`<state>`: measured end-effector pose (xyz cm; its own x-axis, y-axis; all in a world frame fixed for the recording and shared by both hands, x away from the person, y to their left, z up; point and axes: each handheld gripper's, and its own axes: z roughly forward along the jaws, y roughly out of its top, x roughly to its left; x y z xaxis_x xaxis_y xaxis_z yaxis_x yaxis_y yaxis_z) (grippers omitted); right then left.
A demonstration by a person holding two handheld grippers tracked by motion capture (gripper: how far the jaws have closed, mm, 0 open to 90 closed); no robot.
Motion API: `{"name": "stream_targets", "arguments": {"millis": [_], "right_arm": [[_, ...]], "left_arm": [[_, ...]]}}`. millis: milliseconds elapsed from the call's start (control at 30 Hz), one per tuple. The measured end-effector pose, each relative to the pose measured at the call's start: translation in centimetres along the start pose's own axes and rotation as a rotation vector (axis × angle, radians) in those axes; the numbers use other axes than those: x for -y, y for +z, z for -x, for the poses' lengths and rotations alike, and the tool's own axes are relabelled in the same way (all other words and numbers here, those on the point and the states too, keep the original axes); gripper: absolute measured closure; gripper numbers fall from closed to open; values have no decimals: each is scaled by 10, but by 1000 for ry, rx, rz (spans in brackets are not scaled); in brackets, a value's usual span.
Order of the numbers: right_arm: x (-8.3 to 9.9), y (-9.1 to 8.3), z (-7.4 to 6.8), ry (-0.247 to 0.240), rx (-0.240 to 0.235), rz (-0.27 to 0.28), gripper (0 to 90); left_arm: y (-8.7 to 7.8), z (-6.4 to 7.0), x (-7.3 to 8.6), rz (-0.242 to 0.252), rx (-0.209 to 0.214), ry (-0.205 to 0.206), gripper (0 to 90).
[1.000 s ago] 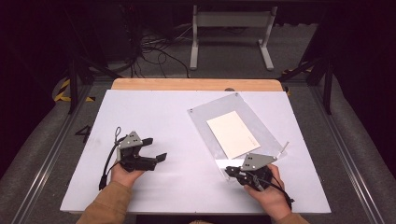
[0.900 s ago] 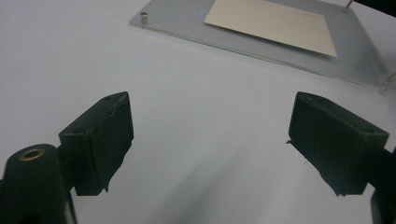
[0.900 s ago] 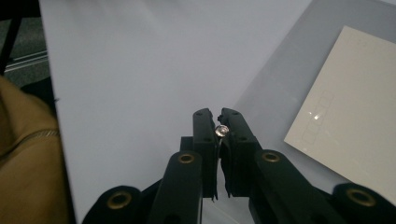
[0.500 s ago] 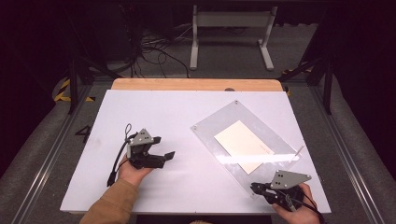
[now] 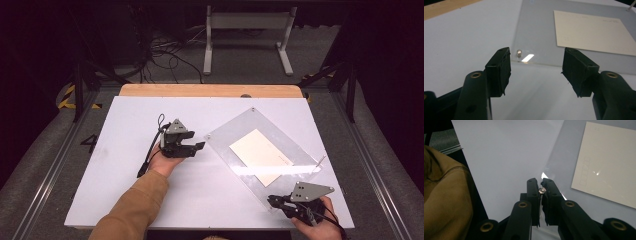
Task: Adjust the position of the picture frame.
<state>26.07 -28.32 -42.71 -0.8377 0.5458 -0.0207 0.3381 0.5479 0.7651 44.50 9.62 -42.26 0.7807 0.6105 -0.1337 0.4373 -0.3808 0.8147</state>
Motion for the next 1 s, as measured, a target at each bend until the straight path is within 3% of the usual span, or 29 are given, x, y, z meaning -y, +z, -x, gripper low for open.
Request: {"name": "stream_targets", "arguments": {"millis": [33, 100, 267, 333, 433, 533, 600, 667, 800, 867, 900, 1000], "right_arm": [[0, 0, 0, 0, 2, 3, 836], [1, 0, -1, 0, 7, 6, 836], [2, 0, -2, 7, 16, 14, 836], [2, 0, -3, 11, 22, 16, 836], [3, -1, -5, 12, 34, 19, 836], [4, -1, -6, 13, 40, 22, 836], [4, -1, -6, 13, 41, 23, 836], [4, -1, -6, 9, 44, 22, 834], [4, -2, -7, 5, 46, 23, 828], [4, -2, -7, 4, 46, 24, 827], [4, -2, -7, 5, 45, 24, 827], [4, -2, -7, 5, 43, 26, 828]], "left_arm": [[5, -3, -1, -19, 11, -24, 337], [13, -8, -2, -12, 16, -36, 316], [27, -10, 0, 10, 10, -20, 347], [32, -9, 0, 6, -22, 6, 364], [38, -6, -1, 6, -61, -6, 401], [45, -7, -9, -64, -95, -17, 398], [49, -4, -15, -46, -106, -12, 415], [58, -4, -17, -78, -129, -6, 417], [71, -5, -16, -99, -130, -3, 484], [73, -5, -15, -109, -123, 2, 584], [75, -4, -15, -120, -131, 3, 584], [75, -8, -14, -116, -135, -18, 674]]}}
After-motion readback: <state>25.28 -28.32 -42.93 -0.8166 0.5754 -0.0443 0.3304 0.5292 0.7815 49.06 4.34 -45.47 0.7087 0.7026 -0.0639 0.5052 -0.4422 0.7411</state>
